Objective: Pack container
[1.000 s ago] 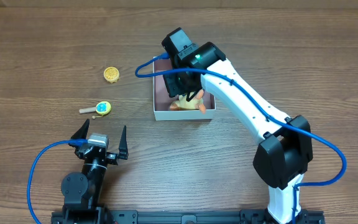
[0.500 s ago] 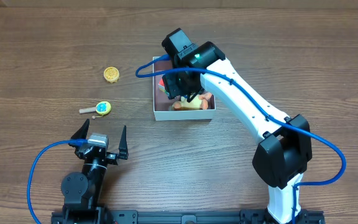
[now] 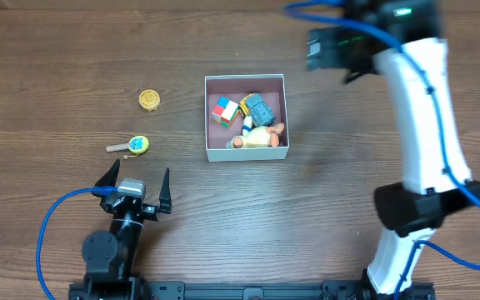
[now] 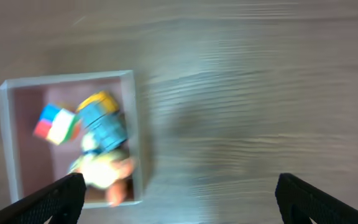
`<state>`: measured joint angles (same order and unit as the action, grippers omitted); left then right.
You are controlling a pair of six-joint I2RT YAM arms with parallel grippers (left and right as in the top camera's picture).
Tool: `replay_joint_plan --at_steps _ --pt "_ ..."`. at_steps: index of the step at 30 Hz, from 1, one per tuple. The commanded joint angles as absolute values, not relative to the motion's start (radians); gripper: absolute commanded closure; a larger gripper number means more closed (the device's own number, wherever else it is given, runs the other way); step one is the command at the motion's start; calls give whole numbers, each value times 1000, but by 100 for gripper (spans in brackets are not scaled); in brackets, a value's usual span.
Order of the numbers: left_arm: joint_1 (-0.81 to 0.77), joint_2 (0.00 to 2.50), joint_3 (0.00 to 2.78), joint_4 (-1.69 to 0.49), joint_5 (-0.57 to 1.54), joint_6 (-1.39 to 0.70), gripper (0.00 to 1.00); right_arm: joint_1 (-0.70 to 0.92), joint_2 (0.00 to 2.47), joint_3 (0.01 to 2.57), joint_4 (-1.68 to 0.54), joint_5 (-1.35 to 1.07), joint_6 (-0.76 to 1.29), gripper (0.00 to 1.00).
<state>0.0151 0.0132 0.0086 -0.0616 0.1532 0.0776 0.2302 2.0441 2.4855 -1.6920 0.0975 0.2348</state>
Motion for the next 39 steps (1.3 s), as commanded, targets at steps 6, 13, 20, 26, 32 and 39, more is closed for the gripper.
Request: replay_joint_plan --at_steps 6,13,20,26,32,39 --pt "19 6 4 -63 149 64 0 10 1901 2320 -1694 -1 150 0" --pt "19 6 4 -63 149 64 0 -89 1840 1972 -1630 20 129 0" --pt "19 6 5 -63 149 64 0 -109 1840 1724 -1473 25 95 0" --pt "19 6 4 -63 149 64 0 -109 1840 1709 -1443 24 85 0" --pt "19 6 4 -63 149 64 0 -109 1840 1709 -1455 -4 85 0" --pt "19 6 4 -63 149 64 0 -109 1840 1709 -1444 -30 84 0"
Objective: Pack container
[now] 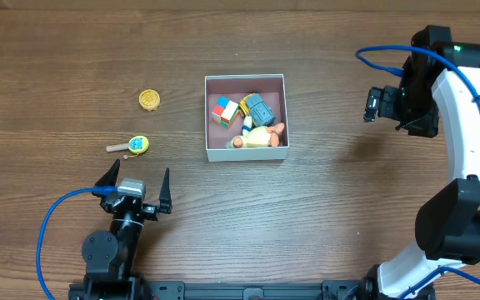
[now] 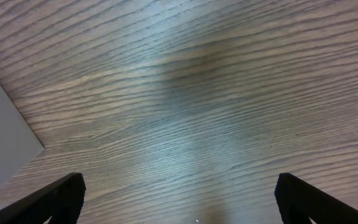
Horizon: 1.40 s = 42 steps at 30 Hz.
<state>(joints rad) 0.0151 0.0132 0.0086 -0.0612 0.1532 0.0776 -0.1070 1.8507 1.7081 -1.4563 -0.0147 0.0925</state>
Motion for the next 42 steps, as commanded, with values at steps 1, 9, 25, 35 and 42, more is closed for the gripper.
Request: replay_joint_plan --at_steps 1,9,25,35,42 --pt "19 6 4 -63 149 64 0 -109 1840 1709 -1439 -16 83 0" --pt "19 6 4 -63 149 64 0 -109 1840 1709 -1340 175 78 0" --pt "19 6 5 -61 167 -19 0 -109 1840 1709 -1332 179 78 0" --pt "20 17 273 -208 529 -65 0 -109 1840 1709 -1332 179 78 0" --pt "19 260 699 -639 367 28 0 -109 1840 1709 -1332 179 78 0"
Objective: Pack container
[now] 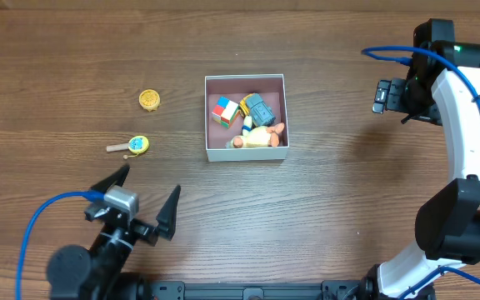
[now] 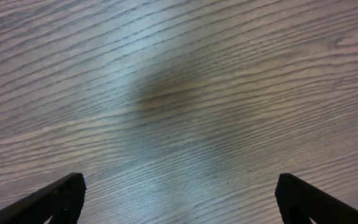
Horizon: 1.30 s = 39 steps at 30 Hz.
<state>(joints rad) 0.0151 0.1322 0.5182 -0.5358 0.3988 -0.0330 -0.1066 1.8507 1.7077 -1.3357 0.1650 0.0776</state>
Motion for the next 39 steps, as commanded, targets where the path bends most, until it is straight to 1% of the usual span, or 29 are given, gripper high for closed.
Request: replay_joint_plan --at_steps 1,3,4,7,11,13,17,20,22,27,29,35,39 --pt "19 289 743 -670 379 27 0 -109 1840 1709 -1332 179 78 0" --pt "19 329 809 -706 440 58 0 -109 1840 1709 -1332 179 78 0" --pt "19 353 850 -714 477 117 0 -109 1840 1709 -1332 179 78 0" --pt "19 457 991 -782 392 84 0 -109 1840 1709 -1332 179 78 0" --pt "19 738 1270 -1031 303 56 0 -109 1840 1709 -1332 179 78 0" --pt "19 915 1434 -1182 300 56 0 -109 1840 1709 -1332 179 78 0" --pt "19 1183 1643 -1341 337 39 0 -109 1840 1709 -1332 179 78 0" --pt "19 1319 1713 -1381 324 27 0 -109 1840 1709 -1332 180 78 0" --pt "19 1404 1761 -1426 245 -23 0 -109 1840 1709 -1332 179 78 0" --pt "18 1625 1848 -1544 99 -31 0 -109 1840 1709 -1332 179 78 0" --pt "18 1705 1848 -1555 68 -40 0 -109 1840 1709 -1332 179 78 0" --pt "21 1873 1848 -1526 70 -56 0 -109 1840 1709 -1332 179 78 0" --pt "21 1939 1848 -1478 68 27 0 -109 1840 1709 -1332 179 78 0"
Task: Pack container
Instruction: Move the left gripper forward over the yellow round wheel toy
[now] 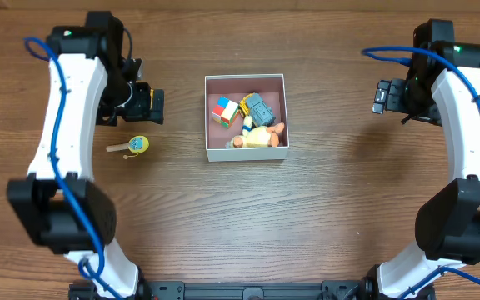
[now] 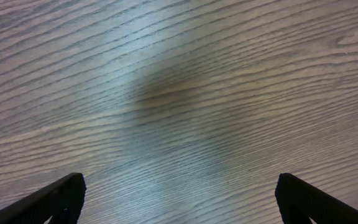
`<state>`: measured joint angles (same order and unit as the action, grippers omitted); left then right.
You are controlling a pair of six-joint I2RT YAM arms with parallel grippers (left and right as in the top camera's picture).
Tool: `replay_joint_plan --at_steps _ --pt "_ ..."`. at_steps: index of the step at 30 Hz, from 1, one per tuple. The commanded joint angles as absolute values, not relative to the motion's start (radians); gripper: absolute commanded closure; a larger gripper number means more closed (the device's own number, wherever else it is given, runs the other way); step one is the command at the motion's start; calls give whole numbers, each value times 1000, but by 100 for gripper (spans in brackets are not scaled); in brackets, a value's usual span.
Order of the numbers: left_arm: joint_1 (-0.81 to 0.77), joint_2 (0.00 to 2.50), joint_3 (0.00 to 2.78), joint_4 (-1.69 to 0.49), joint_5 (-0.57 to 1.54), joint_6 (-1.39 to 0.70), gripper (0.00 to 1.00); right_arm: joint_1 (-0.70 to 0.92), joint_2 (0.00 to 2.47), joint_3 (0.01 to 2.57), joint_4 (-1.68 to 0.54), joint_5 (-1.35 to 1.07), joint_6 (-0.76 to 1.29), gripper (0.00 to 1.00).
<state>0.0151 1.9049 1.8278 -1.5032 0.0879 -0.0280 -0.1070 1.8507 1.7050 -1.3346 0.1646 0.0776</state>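
Observation:
A white box (image 1: 246, 155) with a pink floor stands mid-table, holding a coloured cube (image 1: 225, 110), a blue-grey toy car (image 1: 259, 108) and a cream figure (image 1: 258, 137). Left of it lies a small stick toy with a yellow-and-blue disc (image 1: 137, 145). My left gripper (image 1: 146, 105) hangs just above that toy, at the far left; its jaws cannot be made out from overhead. My right gripper (image 2: 179, 202) is open over bare wood, well to the right of the box and holding nothing.
The wooden table (image 1: 323, 208) runs in all directions around the box. Blue cables trail from both arms. A sliver of something pale shows at the lower left edge of the right wrist view.
My left arm has gone from the table's front edge to the far left, over the spot where a yellow round piece lay; that piece no longer shows. The right arm has not moved.
At first my right gripper was open over the box's right side, and the left arm sat parked at the front. Then the right gripper was over bare wood right of the box. The left arm had then lifted from its rest, and now stands over the yellow piece's spot.

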Motion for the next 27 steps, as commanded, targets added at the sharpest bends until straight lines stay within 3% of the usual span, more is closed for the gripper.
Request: replay_joint_plan --at_steps 1,8,13,27 --pt "21 1946 1848 -1463 62 47 0 -109 1840 1709 -1332 179 78 0" --pt "22 1974 1848 -1316 15 8 0 -109 1840 1709 -1332 179 78 0" --pt "30 1983 1848 -1244 -10 -160 0 -109 1840 1709 -1332 179 78 0" --pt "30 2138 1848 -1131 -36 -154 0 -109 1840 1709 -1332 179 78 0"
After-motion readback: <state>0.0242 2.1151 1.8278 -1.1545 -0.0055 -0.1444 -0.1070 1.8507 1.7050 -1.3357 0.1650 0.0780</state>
